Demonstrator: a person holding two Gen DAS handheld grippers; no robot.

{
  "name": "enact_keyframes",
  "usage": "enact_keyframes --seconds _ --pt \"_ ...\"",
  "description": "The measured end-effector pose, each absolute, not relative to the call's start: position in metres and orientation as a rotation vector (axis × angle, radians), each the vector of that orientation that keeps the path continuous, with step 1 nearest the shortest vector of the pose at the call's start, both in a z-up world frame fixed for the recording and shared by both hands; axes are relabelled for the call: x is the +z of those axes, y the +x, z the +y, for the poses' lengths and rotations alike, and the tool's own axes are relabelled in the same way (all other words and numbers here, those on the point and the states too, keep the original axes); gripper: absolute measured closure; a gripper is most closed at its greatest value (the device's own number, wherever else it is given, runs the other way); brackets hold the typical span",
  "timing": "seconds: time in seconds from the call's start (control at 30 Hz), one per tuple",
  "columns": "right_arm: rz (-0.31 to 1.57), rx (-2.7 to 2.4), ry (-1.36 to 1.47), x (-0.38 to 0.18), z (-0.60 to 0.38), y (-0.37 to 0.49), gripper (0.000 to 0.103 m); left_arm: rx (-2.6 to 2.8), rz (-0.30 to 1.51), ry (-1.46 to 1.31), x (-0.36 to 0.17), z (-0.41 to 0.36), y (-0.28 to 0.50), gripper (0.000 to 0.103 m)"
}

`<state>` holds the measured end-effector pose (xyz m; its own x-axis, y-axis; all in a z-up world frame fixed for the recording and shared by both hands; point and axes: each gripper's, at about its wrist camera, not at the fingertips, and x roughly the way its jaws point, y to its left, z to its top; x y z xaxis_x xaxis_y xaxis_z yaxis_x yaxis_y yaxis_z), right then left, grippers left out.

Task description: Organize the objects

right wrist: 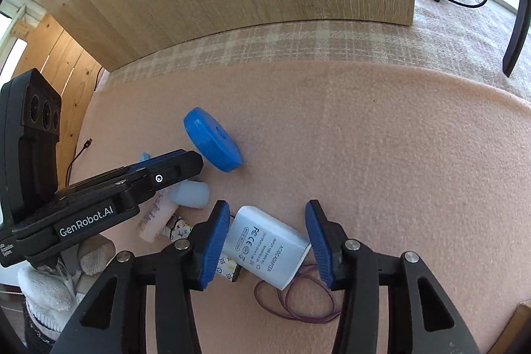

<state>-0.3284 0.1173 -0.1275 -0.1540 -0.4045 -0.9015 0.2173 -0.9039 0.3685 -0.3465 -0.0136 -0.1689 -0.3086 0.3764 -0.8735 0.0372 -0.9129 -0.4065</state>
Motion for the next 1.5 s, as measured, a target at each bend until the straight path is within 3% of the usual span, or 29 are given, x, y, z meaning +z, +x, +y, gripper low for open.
enact_keyframes --seconds 0.4,0.5,0.6,0.83,1.27,1.5 --pt "0.0 -2.091 1.642 -0.121 0.111 -0.262 0.06 2.301 -0.32 -1.672 -0.161 0.02 -0.285 0.086" --pt "0.066 -2.108 1.608 -0.118 0.111 -0.24 0.069 2.307 -0.276 -1.667 -0.16 0.023 -0.266 0.086" --pt "0.127 -2.121 1.576 -0.117 0.114 -0.216 0.069 2.311 -0.265 -1.672 -0.158 0.021 -0.247 0.086" --pt "0.085 -2.13 1.608 -0.119 0.139 -0.181 0.07 2.297 -0.301 -1.687 -0.16 0.009 -0.205 0.087" --pt "-0.249 -2.223 1.662 -0.119 0.213 -0.147 0.069 2.466 -0.345 -1.693 -0.156 -0.04 -0.187 0.085" --pt "-0.243 -2.252 1.606 -0.101 0.217 -0.141 0.055 2.491 -0.356 -1.649 -0.139 -0.053 -0.181 0.085"
